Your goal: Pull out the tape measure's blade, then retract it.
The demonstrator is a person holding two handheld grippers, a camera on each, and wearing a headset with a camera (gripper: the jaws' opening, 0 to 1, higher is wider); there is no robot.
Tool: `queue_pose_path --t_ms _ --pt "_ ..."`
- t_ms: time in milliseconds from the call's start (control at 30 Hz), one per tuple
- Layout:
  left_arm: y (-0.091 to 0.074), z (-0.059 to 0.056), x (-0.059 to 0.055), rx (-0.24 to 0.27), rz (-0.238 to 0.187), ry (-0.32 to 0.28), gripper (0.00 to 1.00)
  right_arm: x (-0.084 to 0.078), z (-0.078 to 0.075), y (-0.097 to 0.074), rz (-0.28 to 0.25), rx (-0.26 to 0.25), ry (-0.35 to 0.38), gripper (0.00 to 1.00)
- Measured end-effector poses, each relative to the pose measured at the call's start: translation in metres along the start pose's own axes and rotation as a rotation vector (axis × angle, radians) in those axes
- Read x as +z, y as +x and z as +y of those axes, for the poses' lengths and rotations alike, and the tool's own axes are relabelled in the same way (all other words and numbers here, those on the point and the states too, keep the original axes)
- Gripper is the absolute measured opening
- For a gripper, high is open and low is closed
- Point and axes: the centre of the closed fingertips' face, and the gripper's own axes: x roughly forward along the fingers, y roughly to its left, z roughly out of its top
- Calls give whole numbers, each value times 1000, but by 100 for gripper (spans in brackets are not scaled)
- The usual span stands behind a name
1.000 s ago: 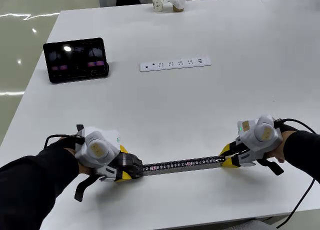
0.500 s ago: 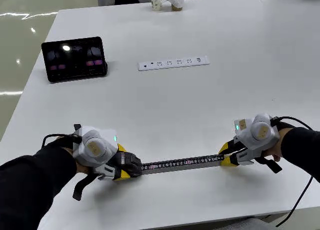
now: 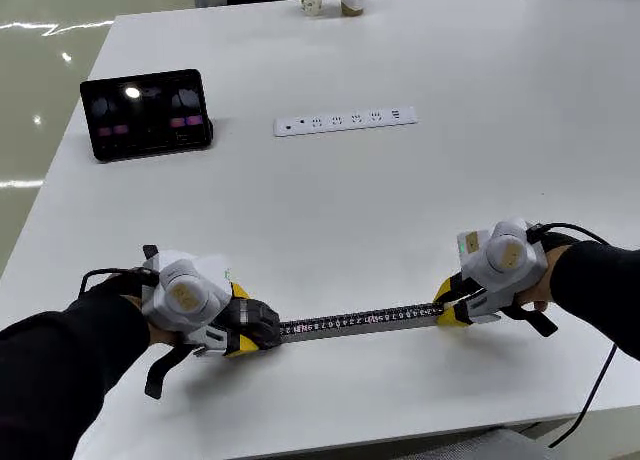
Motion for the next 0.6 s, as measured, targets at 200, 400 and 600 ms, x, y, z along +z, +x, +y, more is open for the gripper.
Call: queue_pose_path --t_ms 200,400,600 --pt "-2 0 -2 2 12 -17 33 1 0 1 28 -4 -17 13" --pt "-5 5 -4 28 18 -19 40 2 0 2 82 -6 -16 13" --pt "-9 7 -8 39 27 -40 43 0 1 2 99 -15 -5 13"
